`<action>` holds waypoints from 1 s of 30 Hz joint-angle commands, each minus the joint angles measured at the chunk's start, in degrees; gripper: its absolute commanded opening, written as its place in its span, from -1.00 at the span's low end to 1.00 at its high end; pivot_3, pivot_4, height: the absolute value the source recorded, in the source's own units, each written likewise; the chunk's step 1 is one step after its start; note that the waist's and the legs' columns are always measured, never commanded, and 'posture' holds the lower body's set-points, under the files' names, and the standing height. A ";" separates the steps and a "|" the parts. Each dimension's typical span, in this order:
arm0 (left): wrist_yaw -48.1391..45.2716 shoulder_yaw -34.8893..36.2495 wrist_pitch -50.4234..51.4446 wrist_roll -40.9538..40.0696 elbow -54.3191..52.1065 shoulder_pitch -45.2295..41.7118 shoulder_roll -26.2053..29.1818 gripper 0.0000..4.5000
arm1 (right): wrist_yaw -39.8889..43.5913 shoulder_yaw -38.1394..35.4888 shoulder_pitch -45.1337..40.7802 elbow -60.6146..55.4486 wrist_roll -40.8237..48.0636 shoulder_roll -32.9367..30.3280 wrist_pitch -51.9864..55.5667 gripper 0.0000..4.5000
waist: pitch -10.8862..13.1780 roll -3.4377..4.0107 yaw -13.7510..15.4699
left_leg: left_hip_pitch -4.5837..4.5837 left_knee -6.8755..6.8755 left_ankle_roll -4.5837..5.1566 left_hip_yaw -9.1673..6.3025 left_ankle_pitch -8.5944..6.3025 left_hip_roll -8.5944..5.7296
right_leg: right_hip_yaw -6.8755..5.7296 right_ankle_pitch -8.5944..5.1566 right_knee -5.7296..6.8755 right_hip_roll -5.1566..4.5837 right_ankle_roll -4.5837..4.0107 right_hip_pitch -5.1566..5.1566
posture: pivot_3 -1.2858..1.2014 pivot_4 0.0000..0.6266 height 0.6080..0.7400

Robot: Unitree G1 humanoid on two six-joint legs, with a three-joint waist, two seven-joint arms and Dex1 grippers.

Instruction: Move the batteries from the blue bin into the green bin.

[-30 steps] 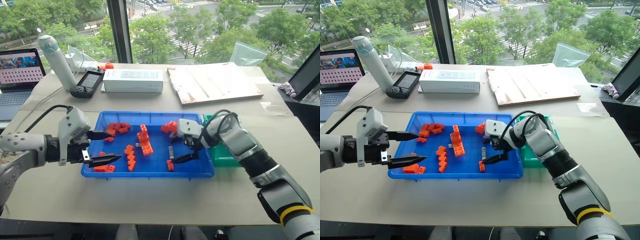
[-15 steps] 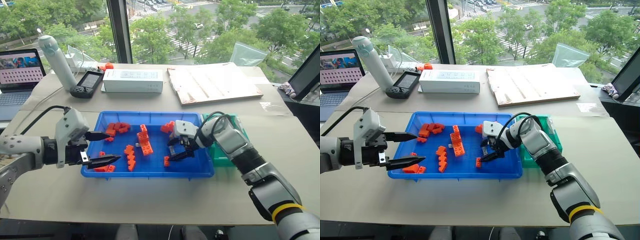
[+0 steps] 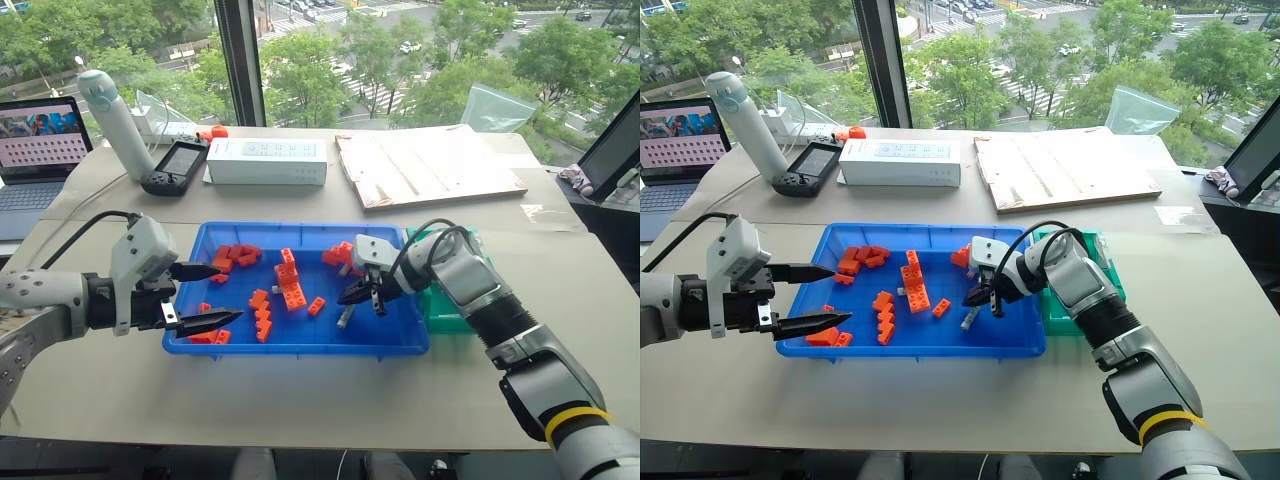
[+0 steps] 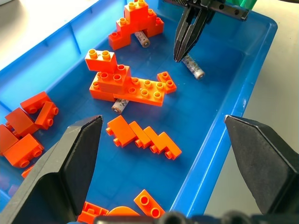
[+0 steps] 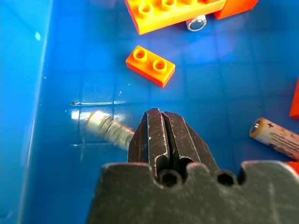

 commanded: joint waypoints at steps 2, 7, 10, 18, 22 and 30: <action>-0.33 0.31 -1.11 0.17 -0.57 -0.55 0.52 1.00 | 3.02 -2.83 -2.38 -5.58 1.84 -3.91 2.85 -0.53 | 0.00 0.00 -0.02 | 0.00 0.00 0.00 0.00 0.00 0.00 | 0.00 0.00 0.00 0.00 0.00 -0.01 | 0.03 -0.52 0.88; -0.32 -0.53 -1.58 0.36 -0.24 -0.99 0.19 1.00 | 3.92 -1.39 -1.05 -6.91 0.38 -4.50 -1.34 0.23 | 0.00 0.00 -0.07 | 0.00 -0.01 0.00 0.00 -0.01 0.00 | 0.00 0.00 -0.02 0.00 0.00 -0.02 | 0.03 -0.52 0.88; -0.41 -0.88 -1.89 0.50 -0.04 -1.19 0.18 1.00 | 3.22 0.27 -0.36 -5.42 -0.99 -2.47 -5.38 0.23 | 0.00 0.00 -0.10 | 0.00 -0.02 0.00 0.00 -0.01 0.00 | 0.00 0.00 -0.02 0.00 0.00 -0.02 | 0.03 -0.52 0.88; -0.47 0.18 -1.48 0.25 -0.41 -0.51 0.67 1.00 | 1.00 2.33 -3.52 5.84 -4.22 4.48 -14.26 0.23 | 0.00 0.00 -0.01 | 0.00 -0.01 -0.01 0.00 0.00 0.00 | -0.01 0.00 -0.01 0.00 0.00 -0.02 | 0.03 -0.52 0.88; -0.09 1.26 -1.03 -0.02 -1.04 0.30 0.73 1.00 | -0.29 2.38 -5.44 11.06 -5.39 7.60 -17.83 0.23 | 0.00 0.00 -0.08 | 0.00 -0.01 -0.02 0.00 0.00 0.00 | -0.01 0.00 -0.01 0.00 0.00 -0.02 | 0.03 -0.52 0.88; 0.58 2.95 -0.49 -0.46 -2.17 1.82 0.76 1.00 | -1.96 3.25 -8.01 21.01 -8.87 11.00 -22.00 0.23 | 0.00 0.00 -0.06 | 0.00 -0.03 -0.02 0.00 0.00 0.00 | -0.02 0.00 0.00 0.00 0.00 -0.01 | 0.03 -0.52 0.88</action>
